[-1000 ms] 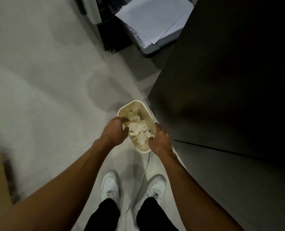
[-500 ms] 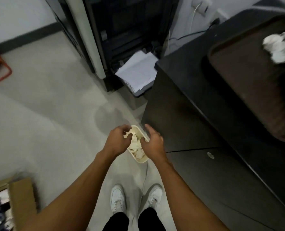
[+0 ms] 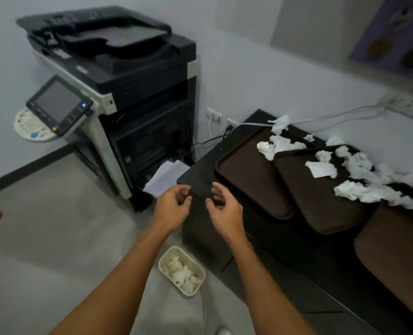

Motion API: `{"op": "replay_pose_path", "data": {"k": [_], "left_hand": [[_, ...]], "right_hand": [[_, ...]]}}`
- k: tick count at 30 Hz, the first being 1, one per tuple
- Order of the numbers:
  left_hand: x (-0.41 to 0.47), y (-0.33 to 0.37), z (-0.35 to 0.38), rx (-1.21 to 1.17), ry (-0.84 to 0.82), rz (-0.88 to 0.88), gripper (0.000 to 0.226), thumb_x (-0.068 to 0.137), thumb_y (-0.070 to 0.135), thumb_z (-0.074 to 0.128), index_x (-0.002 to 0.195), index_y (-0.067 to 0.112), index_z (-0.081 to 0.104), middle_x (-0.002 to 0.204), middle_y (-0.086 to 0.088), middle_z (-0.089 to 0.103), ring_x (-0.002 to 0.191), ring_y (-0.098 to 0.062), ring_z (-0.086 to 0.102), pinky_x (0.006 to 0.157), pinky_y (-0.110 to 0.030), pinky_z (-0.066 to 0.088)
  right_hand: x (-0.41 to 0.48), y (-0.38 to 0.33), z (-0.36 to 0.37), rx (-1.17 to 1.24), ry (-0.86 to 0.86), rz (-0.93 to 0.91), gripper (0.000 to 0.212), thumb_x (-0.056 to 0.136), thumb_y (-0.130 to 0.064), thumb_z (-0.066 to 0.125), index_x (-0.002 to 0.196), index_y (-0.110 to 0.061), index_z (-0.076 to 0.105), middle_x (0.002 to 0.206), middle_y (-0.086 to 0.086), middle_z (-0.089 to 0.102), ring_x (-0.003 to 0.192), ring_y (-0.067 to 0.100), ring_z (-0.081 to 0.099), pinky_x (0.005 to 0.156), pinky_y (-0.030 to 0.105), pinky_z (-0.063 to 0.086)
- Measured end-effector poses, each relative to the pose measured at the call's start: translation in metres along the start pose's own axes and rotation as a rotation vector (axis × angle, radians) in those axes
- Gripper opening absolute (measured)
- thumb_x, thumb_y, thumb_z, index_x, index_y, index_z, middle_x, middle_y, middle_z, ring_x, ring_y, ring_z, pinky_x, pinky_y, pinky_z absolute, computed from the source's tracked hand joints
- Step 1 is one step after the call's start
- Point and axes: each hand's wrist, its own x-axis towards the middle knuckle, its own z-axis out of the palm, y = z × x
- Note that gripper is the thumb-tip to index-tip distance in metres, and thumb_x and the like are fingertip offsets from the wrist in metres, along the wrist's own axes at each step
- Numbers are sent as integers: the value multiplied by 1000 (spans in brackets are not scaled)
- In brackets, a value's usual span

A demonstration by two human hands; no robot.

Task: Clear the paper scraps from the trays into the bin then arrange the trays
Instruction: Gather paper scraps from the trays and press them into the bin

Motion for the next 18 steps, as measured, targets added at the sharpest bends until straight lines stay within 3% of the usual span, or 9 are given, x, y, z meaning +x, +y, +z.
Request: {"op": "replay_pose_path", "data": {"k": [3, 9, 15, 18], "left_hand": [[13, 48, 10, -19, -34, 106, 29, 93, 22, 70, 122, 25, 67, 106, 10, 69, 99, -5, 65, 91, -24, 52], [31, 146, 60, -41, -123, 246, 32, 92, 25, 72, 124, 25, 66, 106, 9, 67, 95, -2, 63, 89, -25, 53], [42, 234, 127, -70, -230, 341, 35, 91, 26, 73, 125, 26, 66, 108, 11, 68, 96, -2, 65, 89, -20, 51], [44, 268, 167, -85, -285, 362, 34, 92, 24, 72, 125, 24, 66, 108, 11, 68, 96, -5, 66, 83, -14, 48]], "right_hand": [[11, -22, -45, 4, 104, -37, 50, 93, -18, 72, 141, -28, 60, 128, -11, 67, 116, 1, 61, 98, 24, 53], [23, -45, -141, -42, 253, -92, 51, 92, -22, 72, 140, -31, 60, 126, -13, 67, 117, 0, 60, 98, 24, 51], [38, -40, -238, -52, 403, -71, 50, 87, -28, 71, 136, -37, 62, 120, -18, 69, 115, -1, 61, 103, 34, 53], [43, -29, -287, -51, 453, -59, 49, 87, -30, 70, 135, -38, 61, 119, -20, 69, 117, -2, 61, 101, 31, 53]]}}
